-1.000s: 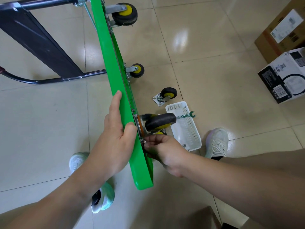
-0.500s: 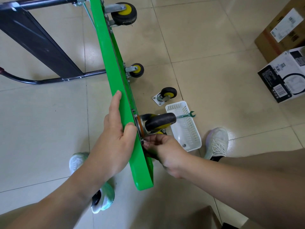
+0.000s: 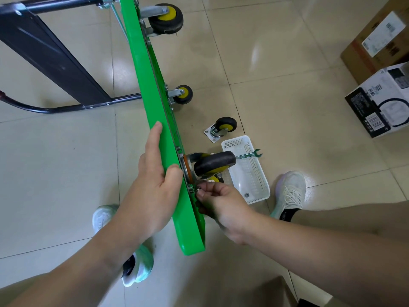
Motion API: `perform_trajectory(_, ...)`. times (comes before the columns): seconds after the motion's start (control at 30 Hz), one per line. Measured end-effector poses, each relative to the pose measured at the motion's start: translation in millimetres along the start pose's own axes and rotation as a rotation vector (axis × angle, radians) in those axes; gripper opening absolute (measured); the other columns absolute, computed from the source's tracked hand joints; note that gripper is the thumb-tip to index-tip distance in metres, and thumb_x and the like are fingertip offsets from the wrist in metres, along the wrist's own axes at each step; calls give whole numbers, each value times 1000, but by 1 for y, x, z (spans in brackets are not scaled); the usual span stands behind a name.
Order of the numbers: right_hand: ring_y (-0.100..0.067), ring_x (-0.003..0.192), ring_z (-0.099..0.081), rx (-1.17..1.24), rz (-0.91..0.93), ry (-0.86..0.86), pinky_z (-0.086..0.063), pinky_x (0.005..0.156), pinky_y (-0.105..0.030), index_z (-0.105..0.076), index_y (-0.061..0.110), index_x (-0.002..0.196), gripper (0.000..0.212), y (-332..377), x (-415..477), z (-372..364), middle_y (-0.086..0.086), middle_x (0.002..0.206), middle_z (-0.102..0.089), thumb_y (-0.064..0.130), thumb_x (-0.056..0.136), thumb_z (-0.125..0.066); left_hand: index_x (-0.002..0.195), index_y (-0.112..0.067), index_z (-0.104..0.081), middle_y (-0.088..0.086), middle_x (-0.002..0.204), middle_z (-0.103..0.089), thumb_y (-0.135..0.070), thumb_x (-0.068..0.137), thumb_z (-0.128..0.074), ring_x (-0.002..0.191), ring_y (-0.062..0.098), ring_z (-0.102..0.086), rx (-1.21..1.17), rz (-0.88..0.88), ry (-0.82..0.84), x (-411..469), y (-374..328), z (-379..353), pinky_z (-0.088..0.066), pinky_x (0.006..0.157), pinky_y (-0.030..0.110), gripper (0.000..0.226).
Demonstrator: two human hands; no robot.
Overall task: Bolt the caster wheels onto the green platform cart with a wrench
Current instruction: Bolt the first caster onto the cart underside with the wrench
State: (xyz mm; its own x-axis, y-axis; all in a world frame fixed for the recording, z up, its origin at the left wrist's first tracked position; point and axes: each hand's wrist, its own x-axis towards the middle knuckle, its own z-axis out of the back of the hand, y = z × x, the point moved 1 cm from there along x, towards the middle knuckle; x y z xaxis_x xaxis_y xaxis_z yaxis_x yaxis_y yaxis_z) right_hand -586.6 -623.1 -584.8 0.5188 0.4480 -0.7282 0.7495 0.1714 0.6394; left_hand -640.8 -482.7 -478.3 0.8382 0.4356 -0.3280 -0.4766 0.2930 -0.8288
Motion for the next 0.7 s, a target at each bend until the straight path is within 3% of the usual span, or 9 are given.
perform_trajectory(0.17,-14,70,-63,-188,127,-137,-53,65,-27,-72,18,90,15,1,-10,37,4,75,-71,8,96,-62,132,-78,4,-16,148,-28,-46,84,-32,112,-9,-49,-17,0,3,1,-1,1,-42,96,37,68)
perform_trajectory(0.3,-12,71,-70,-494,215,-399,-60,76,-40,-73,26,86,6,-8,9,103,5,79,-76,21,88,-75,129,-80,-4,-12,151,-31,-45,84,-35,123,16,-52,-15,16,2,2,-5,3,-43,107,47,65)
perform_trajectory(0.37,-13,74,-70,-596,199,-451,-59,83,-43,-74,23,91,4,-17,29,132,3,85,-77,20,88,-74,131,-80,-7,-11,152,-33,-46,83,-38,124,17,-51,-23,16,-11,5,-8,4,-42,111,50,66)
perform_trajectory(0.43,-15,82,-69,-772,177,-462,-57,85,-38,-73,16,102,12,-27,54,152,-2,95,-76,19,90,-71,126,-86,-11,-14,153,-32,-50,82,-41,129,9,-48,-22,18,-54,9,-12,6,-37,117,50,64)
perform_trajectory(0.53,-25,98,-66,-964,85,-447,-49,81,-31,-70,11,110,19,-42,92,168,-9,110,-70,22,96,-64,113,-93,-13,-14,157,-40,-61,74,-47,139,19,-48,-59,31,-110,24,-16,11,-36,119,54,61)
perform_trajectory(0.6,-28,102,-64,-994,15,-445,-48,81,-31,-69,6,112,22,-51,111,173,-13,112,-68,21,97,-62,114,-92,-22,-17,150,-51,-62,69,-51,132,18,-57,-116,21,-135,36,-12,15,-42,114,55,62)
perform_trajectory(0.7,-32,104,-63,-1021,-56,-462,-47,81,-30,-69,0,112,24,-62,133,178,-19,113,-69,17,96,-63,126,-82,-33,-35,131,-61,-53,68,-55,115,12,-68,-156,0,-167,48,-2,14,-51,103,56,68)
